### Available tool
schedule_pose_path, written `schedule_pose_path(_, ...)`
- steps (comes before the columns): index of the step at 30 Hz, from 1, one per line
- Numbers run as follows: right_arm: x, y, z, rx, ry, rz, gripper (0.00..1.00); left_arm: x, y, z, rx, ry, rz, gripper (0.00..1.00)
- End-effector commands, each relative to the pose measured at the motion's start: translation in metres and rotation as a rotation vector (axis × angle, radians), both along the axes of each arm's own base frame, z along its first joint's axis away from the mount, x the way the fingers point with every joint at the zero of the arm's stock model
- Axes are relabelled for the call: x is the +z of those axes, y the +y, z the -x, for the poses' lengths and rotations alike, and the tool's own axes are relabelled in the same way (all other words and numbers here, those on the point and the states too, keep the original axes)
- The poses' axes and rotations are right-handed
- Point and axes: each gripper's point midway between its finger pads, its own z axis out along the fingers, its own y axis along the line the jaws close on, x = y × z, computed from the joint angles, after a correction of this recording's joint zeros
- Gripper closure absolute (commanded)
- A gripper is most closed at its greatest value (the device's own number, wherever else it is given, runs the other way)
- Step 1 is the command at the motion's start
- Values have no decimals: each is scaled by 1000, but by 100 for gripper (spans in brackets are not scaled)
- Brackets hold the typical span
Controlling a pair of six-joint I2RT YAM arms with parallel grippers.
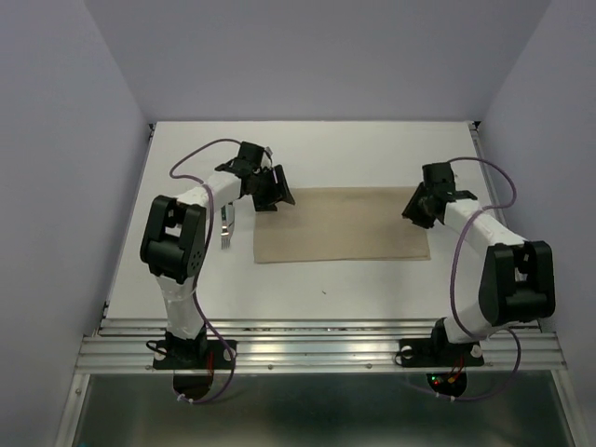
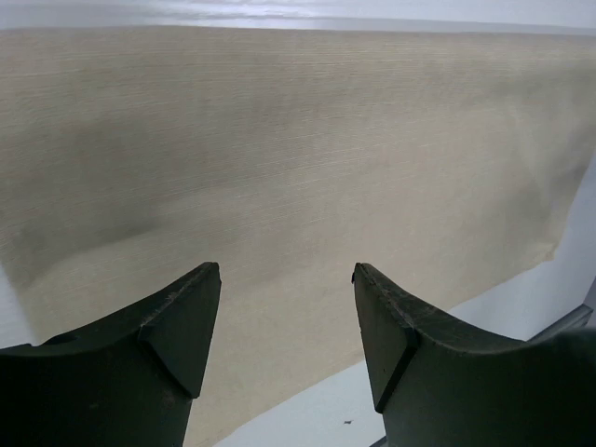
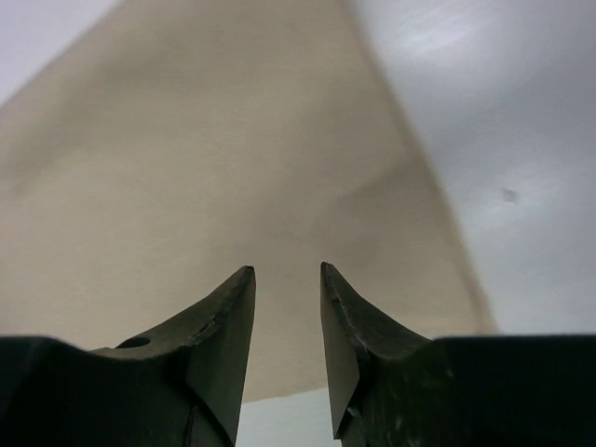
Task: Fold the napkin into a case and place the utensils inside
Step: Smooth out the rectangle-folded napkin at the center of the board.
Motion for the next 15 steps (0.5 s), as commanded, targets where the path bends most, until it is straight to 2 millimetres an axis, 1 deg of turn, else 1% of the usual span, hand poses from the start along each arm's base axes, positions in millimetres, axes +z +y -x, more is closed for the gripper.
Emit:
schedule_pose_path(1,30,82,-47,171,-141,-132,61,36,-42,-19,-64,-82,74,30)
schedule_pose_path(2,21,101,-51,216,-120,-181,61,39,-49,-23,-66,-93,86,30)
schedule_pose_path(3,31,115,-63,244,-149,-212,61,35,-54,-28,-57,-82,97,30)
schedule_pose_path(4,21,136,-68,284,-129,-254,62,46,-66,-36,-71,-113,133,30)
schedule_pose_path(5,34,146,-73,304,-157,-280,62,48,-74,-39,-75,-120,159,30)
schedule_pose_path(6,32,155,-87,313,-157,-306,63,53,-86,-47,-75,-136,206,30)
schedule_pose_path(7,31,165,-91,335,-156,-321,64,56,-91,-51,-72,-148,232,30)
schedule_pose_path(8,32,176,-95,360,-164,-338,65,53,-97,-54,-72,-150,252,30)
schedule_pose_path(9,30,179,-101,362,-165,-343,67,55,-103,-56,-75,-150,282,30)
schedule_pose_path(10,27,183,-112,364,-166,-350,71,60,-109,-62,-64,-158,318,30)
schedule_pose_path(11,26,188,-115,378,-162,-370,73,65,-114,-67,-66,-177,343,30)
schedule_pose_path(12,25,195,-117,391,-164,-380,75,58,-117,-70,-62,-165,351,30)
schedule_pose_path(13,20,199,-123,393,-157,-391,78,64,-121,-76,-58,-183,370,30)
schedule_pose_path(14,18,202,-125,397,-154,-398,79,63,-123,-79,-55,-186,372,30)
schedule_pose_path(15,15,204,-128,400,-149,-404,79,55,-124,-82,-51,-174,369,30)
